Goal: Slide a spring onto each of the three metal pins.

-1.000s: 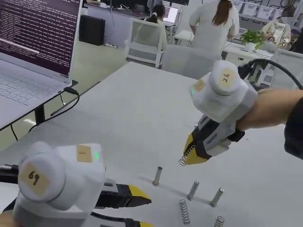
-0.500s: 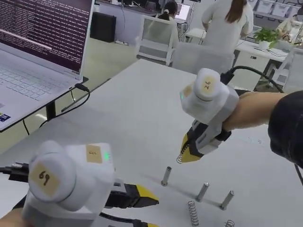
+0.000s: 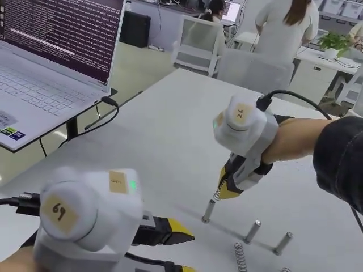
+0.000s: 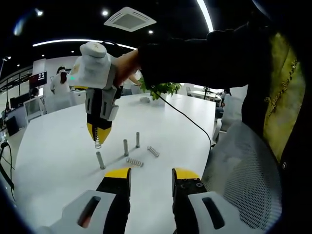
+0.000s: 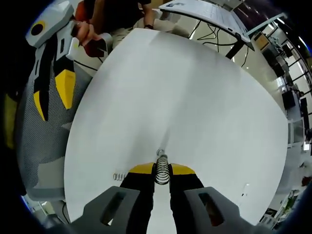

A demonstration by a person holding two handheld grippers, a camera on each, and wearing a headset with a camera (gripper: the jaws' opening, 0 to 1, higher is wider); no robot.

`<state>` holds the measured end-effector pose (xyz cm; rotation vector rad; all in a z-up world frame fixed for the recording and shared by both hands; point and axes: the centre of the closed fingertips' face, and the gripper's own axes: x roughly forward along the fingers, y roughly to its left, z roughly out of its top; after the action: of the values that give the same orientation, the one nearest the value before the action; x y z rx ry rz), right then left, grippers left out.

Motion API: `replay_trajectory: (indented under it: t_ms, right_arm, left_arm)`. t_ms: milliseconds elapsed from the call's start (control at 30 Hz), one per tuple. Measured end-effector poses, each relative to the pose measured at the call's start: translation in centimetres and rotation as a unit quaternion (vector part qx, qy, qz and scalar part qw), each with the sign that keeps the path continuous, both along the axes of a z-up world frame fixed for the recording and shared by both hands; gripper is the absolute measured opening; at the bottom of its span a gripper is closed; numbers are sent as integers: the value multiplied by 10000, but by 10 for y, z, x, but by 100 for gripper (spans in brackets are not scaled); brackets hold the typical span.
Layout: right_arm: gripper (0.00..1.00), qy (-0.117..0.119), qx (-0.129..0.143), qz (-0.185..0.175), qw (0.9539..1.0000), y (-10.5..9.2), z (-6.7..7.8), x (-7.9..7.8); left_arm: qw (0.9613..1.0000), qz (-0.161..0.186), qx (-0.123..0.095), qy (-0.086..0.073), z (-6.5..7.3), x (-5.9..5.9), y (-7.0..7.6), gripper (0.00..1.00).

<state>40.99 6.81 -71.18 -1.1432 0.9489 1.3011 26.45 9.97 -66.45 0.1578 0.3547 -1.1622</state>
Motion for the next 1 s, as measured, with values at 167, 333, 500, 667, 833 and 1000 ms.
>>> replay_trajectory:
  t_ms: [167, 333, 500, 667, 833, 1000]
  right_arm:
    - [8, -3, -28, 15, 10000, -1, -2, 1]
    - [8, 9, -77, 30, 10000, -3, -4, 0]
    - [8, 13, -96, 30, 9999, -3, -5, 1]
    - [8, 38, -104, 38, 9999, -3, -7, 1]
    - [8, 56, -137, 59, 9999, -2, -10, 1]
    - [8, 85, -154, 79, 9998, -1, -12, 0]
  left_arm:
    - [10000, 78, -32, 9, -1, 1, 1, 38]
    - [9997, 214, -79, -9, -1, 4, 3, 52]
    - [9993, 360, -96, -47, 0, 8, 8, 63]
    - [9983, 558, -117, -109, 0, 14, 13, 77]
    - [9976, 662, -139, -166, 1, 17, 15, 86]
    - [9970, 742, -143, -158, 1, 19, 18, 91]
